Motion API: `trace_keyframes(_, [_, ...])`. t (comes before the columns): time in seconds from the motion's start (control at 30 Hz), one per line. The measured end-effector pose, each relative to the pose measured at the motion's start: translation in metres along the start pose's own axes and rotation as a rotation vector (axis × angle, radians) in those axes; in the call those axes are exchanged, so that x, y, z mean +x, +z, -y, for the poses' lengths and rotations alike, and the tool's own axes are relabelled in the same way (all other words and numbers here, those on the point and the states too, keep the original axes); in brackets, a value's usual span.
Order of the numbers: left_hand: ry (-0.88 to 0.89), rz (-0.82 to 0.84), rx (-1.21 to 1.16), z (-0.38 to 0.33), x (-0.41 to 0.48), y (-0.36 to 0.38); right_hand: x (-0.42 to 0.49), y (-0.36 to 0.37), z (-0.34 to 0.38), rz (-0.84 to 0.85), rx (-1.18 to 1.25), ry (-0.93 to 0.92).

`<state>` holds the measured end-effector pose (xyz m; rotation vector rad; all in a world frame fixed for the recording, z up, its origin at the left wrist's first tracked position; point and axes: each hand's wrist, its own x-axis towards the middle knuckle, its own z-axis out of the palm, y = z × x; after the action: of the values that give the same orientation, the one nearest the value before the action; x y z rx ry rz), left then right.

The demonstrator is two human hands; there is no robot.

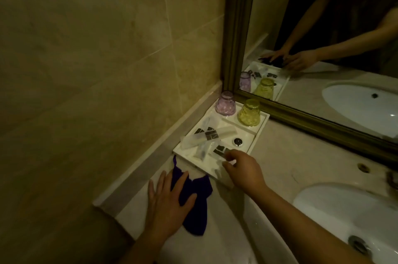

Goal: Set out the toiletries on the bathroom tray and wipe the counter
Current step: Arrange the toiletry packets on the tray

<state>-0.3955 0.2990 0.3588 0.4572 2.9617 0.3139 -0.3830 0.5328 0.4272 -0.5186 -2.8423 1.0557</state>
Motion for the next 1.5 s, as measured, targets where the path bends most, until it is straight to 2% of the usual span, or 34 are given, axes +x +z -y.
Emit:
trace_keyframes(0.2, [0.041,-0.032,0.011,0.006,0.006,0.009,0.048,0.019,0.006,-0.064,-0.284,-0.028])
trace_keyframes(0.43, [0.121,-0.012,0.005,0.011,0.016,0.004,0.056,0.021,-0.006,0.116,-0.604,-0.244])
trace_keyframes(0.57, [0.116,-0.037,-0.004,0.009,0.015,0.004,0.036,0.006,-0.02,0.224,-0.533,-0.374])
trace_keyframes(0.63, [0.112,-0.035,-0.001,0.008,0.014,0.002,0.032,0.001,-0.023,0.259,-0.475,-0.374])
trace_keyframes(0.73, [0.115,-0.02,0.016,0.008,0.013,0.001,0.03,-0.002,-0.02,0.202,-0.353,-0.321])
trace_keyframes(0.8, [0.112,0.002,0.01,0.006,0.013,-0.003,0.029,0.0,-0.018,0.175,-0.33,-0.36])
trace_keyframes(0.93, [0.127,0.007,0.006,0.007,0.012,-0.003,0.028,-0.004,-0.019,0.219,-0.433,-0.489])
trace_keyframes(1.0, [0.133,0.006,-0.009,0.008,0.012,-0.003,0.03,-0.011,-0.024,0.252,-0.486,-0.501])
trace_keyframes(1.07, [0.136,0.014,-0.013,0.008,0.011,-0.003,0.03,-0.018,-0.027,0.258,-0.425,-0.456])
trace_keyframes(1.13, [0.132,0.01,-0.011,0.008,0.011,-0.004,0.039,-0.019,-0.022,0.196,-0.362,-0.415])
trace_keyframes(1.27, [0.14,-0.008,-0.027,0.008,0.01,-0.007,0.08,0.001,0.012,0.064,-0.389,-0.444])
trace_keyframes(1.5, [0.149,-0.019,-0.058,0.004,0.008,-0.014,0.124,0.035,0.031,0.165,-0.577,-0.491])
